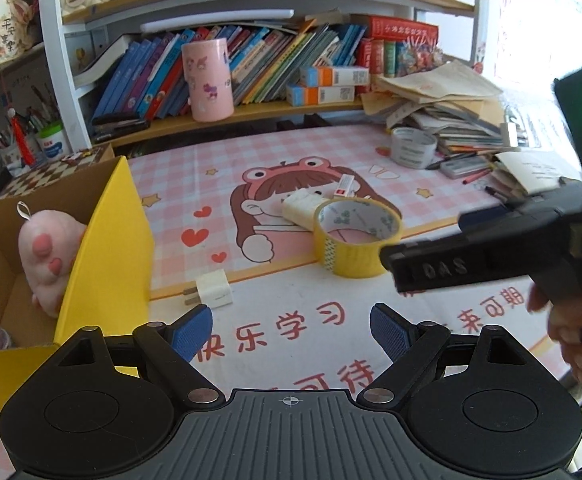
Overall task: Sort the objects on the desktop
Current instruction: 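Reach the left tool to the white charger plug while the right tool reaches the yellow tape roll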
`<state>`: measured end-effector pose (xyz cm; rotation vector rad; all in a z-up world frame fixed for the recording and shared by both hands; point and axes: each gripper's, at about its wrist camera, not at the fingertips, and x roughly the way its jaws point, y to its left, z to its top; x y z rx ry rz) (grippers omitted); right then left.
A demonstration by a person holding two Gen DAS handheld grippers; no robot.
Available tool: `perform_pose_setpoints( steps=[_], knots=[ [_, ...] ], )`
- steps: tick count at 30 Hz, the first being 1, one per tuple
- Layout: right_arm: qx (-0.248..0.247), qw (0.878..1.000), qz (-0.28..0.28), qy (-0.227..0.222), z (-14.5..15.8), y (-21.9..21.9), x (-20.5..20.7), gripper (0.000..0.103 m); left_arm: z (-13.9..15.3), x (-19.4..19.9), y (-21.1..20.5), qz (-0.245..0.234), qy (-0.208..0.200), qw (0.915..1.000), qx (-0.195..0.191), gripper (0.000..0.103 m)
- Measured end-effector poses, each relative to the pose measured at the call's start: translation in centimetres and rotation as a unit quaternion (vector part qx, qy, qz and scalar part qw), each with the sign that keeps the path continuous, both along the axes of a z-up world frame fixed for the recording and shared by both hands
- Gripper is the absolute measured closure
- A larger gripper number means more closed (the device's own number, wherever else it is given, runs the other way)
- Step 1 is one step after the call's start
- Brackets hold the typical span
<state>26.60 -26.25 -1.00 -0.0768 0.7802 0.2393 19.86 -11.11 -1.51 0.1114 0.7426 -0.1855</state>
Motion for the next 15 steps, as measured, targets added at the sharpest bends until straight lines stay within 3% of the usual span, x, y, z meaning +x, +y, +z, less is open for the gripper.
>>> perform_pose_setpoints(
  steps=[6,15],
  knots=[
    [-0.007,0.999,0.033,0.002,-1.0,0.8,4.2,0.013,-0.1,1.7,-0.1,0.015,0.009,0.9998,0.01,0.014],
    [-0.02,0.996,0.071,0.04,-3.6,2.7,8.4,0.009,-0.8,3.9,0.4,0.037,0.029,0.9988,0.017,0.014]
  ],
)
